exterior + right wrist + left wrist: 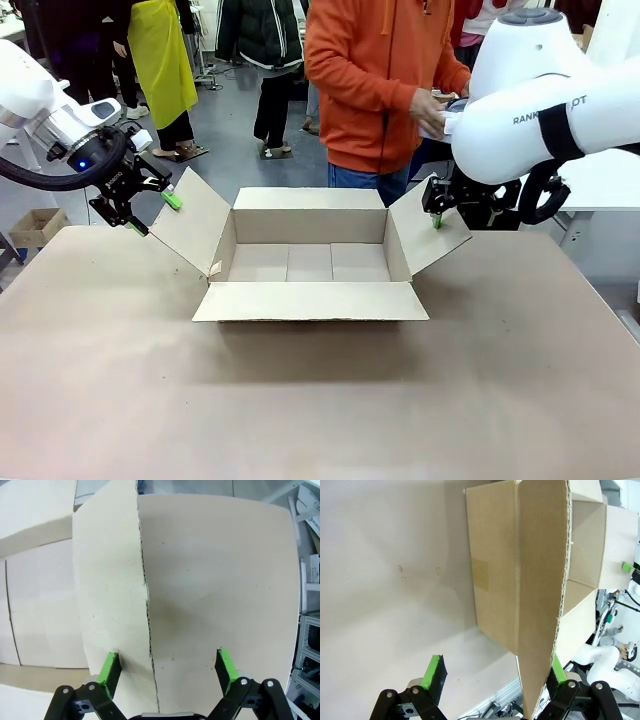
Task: Pack the gift set into the box.
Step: Lift both hands away from the flaps of the Package Box.
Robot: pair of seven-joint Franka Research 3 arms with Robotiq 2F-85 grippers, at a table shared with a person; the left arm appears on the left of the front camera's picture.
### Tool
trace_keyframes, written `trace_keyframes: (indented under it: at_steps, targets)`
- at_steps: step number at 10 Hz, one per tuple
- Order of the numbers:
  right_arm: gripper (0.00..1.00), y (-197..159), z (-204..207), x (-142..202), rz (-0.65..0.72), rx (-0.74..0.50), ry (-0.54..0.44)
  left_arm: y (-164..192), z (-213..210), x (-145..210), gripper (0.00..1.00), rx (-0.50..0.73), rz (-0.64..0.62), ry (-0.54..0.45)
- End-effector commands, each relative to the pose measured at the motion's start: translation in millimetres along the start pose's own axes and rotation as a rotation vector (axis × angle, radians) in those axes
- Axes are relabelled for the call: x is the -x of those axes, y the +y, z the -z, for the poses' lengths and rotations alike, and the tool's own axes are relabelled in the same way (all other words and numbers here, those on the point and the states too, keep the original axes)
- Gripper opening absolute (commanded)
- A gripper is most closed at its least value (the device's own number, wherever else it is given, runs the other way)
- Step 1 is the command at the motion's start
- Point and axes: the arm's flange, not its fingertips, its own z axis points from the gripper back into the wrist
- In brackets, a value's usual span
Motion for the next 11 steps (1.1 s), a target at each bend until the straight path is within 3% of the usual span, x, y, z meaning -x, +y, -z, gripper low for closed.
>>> trace_keyframes:
  at_steps: [1, 11]
  targets:
    - [1.00, 1.4, 0.7, -3.8, 0.026, 0.032, -0.011, -1.7, 0.0, 3.1, 1.00, -0.016, -0.011, -0.002]
    - [1.00, 1.4, 0.7, -3.8, 0.026, 0.032, -0.011, -1.7, 0.0, 3.1, 1.00, -0.016, -0.011, -0.002]
